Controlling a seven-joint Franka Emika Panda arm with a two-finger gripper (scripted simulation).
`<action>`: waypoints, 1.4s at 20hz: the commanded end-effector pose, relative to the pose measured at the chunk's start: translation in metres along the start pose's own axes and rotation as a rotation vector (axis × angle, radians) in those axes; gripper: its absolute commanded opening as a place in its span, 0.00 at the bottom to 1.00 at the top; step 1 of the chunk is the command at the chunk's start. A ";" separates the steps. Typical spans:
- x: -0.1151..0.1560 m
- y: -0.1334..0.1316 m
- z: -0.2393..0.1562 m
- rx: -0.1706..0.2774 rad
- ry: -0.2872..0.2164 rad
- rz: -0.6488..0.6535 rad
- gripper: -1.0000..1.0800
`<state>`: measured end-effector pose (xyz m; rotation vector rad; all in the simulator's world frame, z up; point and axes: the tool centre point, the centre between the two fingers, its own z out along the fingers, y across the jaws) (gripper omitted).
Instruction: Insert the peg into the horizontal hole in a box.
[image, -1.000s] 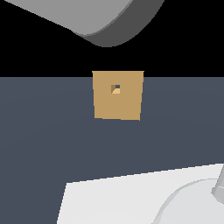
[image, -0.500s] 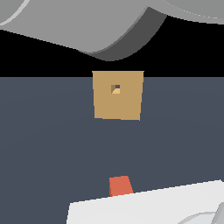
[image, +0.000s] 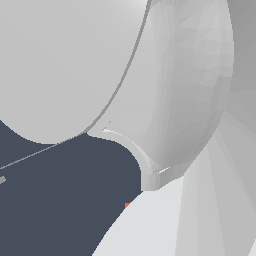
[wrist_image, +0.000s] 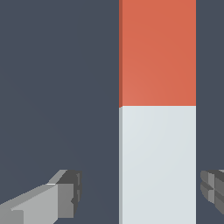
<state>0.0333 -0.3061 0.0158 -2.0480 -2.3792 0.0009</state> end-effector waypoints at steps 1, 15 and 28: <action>-0.001 0.001 -0.001 -0.002 -0.001 0.000 0.96; 0.001 0.001 -0.001 -0.001 -0.001 0.001 0.00; 0.043 -0.005 -0.016 -0.002 -0.001 0.036 0.00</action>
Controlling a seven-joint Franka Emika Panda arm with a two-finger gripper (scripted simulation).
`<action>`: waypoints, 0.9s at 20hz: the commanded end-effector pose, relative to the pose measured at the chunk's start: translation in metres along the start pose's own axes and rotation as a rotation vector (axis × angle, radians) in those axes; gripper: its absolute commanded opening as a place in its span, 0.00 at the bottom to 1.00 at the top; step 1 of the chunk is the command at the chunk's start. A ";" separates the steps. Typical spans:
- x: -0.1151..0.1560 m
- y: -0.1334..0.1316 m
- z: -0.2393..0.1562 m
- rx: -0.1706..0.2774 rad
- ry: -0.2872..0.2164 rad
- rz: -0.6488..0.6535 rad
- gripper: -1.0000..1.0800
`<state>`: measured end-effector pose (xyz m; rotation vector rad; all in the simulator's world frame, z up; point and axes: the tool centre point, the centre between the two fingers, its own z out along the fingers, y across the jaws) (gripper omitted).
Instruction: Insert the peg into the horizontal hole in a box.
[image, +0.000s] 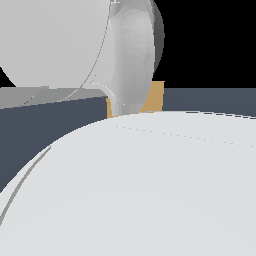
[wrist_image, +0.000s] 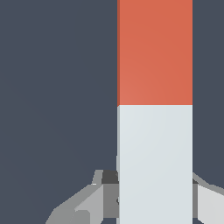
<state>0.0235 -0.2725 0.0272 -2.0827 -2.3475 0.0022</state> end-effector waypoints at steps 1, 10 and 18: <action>0.015 -0.001 -0.007 -0.003 -0.001 0.011 0.00; 0.096 -0.008 -0.036 -0.003 -0.001 0.078 0.00; 0.177 -0.009 -0.066 -0.003 -0.001 0.144 0.00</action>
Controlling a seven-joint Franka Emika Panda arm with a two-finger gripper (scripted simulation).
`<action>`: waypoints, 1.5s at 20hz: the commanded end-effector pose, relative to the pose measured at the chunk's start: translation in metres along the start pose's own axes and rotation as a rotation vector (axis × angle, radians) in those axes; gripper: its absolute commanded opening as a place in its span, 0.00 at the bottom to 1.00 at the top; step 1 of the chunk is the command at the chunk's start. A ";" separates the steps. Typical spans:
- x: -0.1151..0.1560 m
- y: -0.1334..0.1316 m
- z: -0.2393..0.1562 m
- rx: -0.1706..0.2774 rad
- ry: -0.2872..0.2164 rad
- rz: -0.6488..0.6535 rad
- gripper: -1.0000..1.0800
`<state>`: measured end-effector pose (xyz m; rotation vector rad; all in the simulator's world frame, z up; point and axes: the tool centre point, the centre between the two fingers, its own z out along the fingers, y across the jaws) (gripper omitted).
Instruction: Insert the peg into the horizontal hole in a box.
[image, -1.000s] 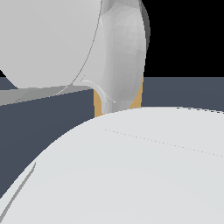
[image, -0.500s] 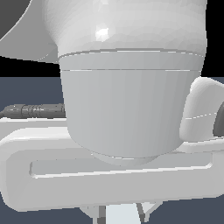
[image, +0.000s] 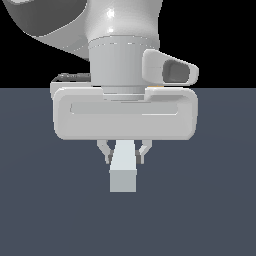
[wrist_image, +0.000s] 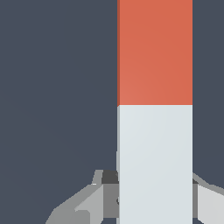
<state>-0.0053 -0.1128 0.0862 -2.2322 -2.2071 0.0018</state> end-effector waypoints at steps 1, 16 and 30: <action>0.025 -0.002 -0.010 -0.003 0.000 0.021 0.00; 0.129 -0.004 -0.049 -0.003 -0.001 0.105 0.00; 0.141 0.000 -0.053 -0.004 0.000 0.114 0.00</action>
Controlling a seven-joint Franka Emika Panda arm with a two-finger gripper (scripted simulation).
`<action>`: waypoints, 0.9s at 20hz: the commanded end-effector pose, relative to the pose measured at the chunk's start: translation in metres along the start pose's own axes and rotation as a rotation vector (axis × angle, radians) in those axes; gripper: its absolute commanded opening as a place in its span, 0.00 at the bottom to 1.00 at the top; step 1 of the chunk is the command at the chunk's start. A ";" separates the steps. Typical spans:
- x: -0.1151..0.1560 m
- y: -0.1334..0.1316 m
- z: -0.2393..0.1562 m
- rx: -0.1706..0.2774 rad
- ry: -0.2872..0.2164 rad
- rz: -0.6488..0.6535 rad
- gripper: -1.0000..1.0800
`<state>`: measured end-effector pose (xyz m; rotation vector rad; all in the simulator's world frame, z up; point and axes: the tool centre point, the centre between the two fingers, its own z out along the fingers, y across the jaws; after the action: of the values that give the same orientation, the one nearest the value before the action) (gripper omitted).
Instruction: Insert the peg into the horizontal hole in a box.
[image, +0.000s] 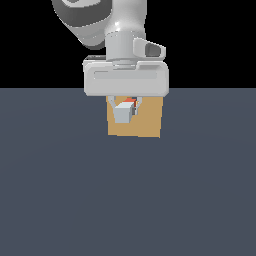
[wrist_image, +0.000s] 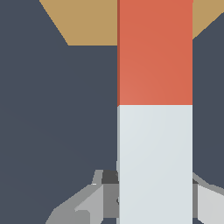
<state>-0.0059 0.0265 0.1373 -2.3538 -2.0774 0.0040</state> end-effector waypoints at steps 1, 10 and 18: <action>0.002 0.003 -0.003 -0.005 0.001 0.001 0.00; 0.009 0.002 -0.002 -0.003 0.001 0.001 0.00; 0.060 0.001 -0.003 -0.004 0.002 0.002 0.00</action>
<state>0.0006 0.0725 0.1385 -2.3575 -2.0740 0.0024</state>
